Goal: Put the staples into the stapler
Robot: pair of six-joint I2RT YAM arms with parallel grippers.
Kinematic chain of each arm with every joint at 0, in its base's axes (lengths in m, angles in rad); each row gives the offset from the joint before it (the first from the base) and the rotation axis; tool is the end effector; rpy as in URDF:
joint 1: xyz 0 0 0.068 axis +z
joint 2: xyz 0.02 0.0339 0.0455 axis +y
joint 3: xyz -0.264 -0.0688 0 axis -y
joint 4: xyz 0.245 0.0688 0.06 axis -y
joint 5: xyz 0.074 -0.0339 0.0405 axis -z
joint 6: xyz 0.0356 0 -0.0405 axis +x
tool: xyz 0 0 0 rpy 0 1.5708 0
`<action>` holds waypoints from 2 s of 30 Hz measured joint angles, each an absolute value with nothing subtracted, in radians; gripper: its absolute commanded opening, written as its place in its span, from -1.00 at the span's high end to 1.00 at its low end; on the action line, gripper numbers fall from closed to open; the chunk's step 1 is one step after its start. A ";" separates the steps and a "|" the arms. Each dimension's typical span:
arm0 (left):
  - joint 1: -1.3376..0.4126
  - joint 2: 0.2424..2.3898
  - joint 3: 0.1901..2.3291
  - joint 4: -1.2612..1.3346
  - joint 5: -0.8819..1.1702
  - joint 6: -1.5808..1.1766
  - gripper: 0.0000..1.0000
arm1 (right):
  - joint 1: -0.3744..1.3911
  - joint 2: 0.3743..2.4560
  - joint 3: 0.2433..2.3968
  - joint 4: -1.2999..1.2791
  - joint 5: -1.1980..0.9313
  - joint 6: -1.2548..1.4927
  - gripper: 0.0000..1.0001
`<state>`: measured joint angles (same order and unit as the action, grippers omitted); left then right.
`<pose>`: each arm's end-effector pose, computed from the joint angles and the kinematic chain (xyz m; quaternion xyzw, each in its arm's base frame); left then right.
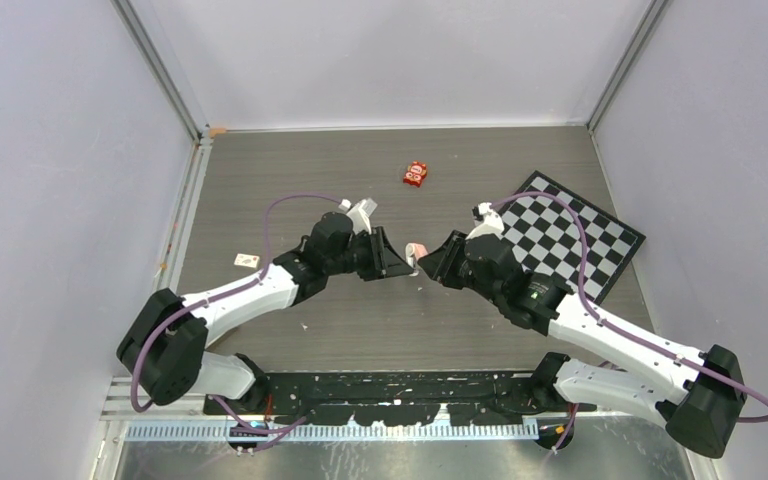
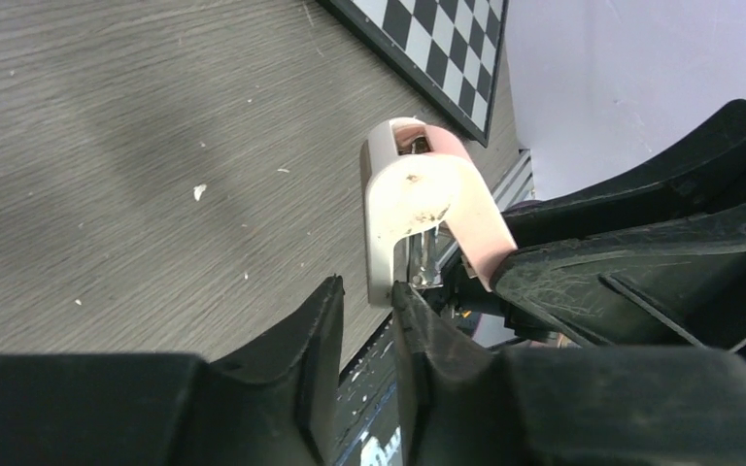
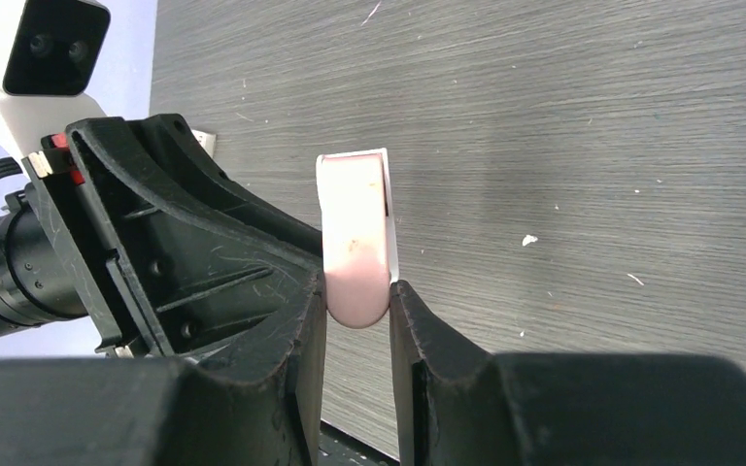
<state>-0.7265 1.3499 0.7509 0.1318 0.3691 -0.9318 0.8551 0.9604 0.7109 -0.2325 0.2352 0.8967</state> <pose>0.2113 -0.2049 0.2342 0.0099 0.8426 -0.4855 0.2329 0.1487 0.1584 0.2771 0.0784 0.8481 0.3308 0.4064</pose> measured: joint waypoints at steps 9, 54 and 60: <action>-0.727 1.342 0.742 0.168 0.367 -0.931 1.00 | 0.855 0.959 0.702 -0.222 0.233 0.891 0.15; -0.741 1.052 0.731 -0.139 0.285 -0.351 1.00 | 0.875 0.892 0.692 -0.108 0.145 0.700 0.50; -0.740 1.017 0.730 -0.148 0.295 -0.287 1.00 | 0.868 0.891 0.692 -0.073 0.110 0.687 0.37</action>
